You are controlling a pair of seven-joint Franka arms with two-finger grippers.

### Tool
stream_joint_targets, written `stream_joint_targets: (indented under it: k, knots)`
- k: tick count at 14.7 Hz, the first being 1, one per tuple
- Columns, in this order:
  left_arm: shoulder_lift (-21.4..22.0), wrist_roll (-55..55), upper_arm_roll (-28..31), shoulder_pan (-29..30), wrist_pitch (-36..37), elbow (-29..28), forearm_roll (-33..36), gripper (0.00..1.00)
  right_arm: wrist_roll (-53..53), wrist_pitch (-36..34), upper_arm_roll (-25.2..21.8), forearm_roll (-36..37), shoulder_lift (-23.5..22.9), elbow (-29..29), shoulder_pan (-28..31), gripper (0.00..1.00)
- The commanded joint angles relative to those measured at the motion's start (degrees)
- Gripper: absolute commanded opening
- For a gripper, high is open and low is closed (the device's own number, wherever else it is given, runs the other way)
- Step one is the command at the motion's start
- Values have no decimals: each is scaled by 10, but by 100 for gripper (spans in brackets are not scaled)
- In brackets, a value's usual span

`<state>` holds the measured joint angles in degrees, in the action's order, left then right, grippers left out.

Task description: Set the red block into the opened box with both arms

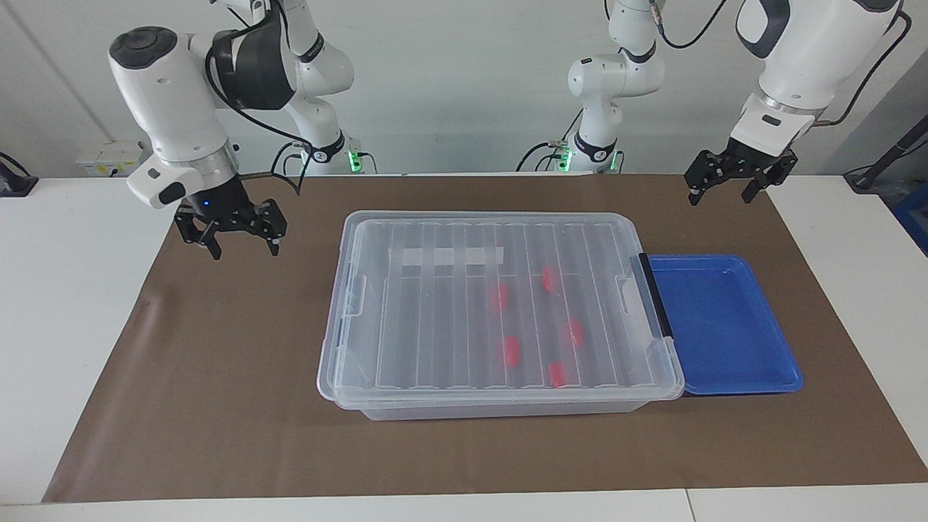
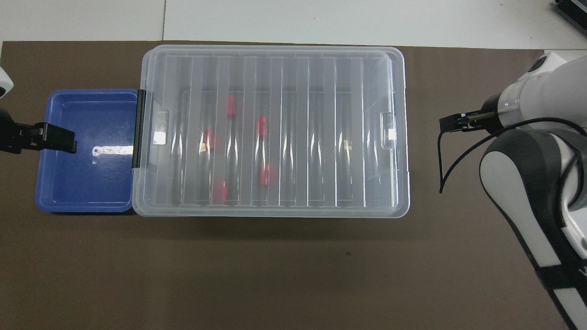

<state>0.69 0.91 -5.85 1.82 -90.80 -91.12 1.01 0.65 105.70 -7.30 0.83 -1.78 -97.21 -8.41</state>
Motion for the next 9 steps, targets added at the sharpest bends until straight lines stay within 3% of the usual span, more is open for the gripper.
stream_joint_targets:
  k: [1,4,9]
  knots:
    - [11,-9,3,-1,-3,-11,-8,100,-36,-62,5,8,6,38,18,100]
    - [11,-8,3,-1,-3,-11,-8,100,-80,-144,-2,3,11,68,21,100]
    - [11,-8,3,-3,-3,-11,-8,100,-74,-159,-3,0,18,66,20,100]
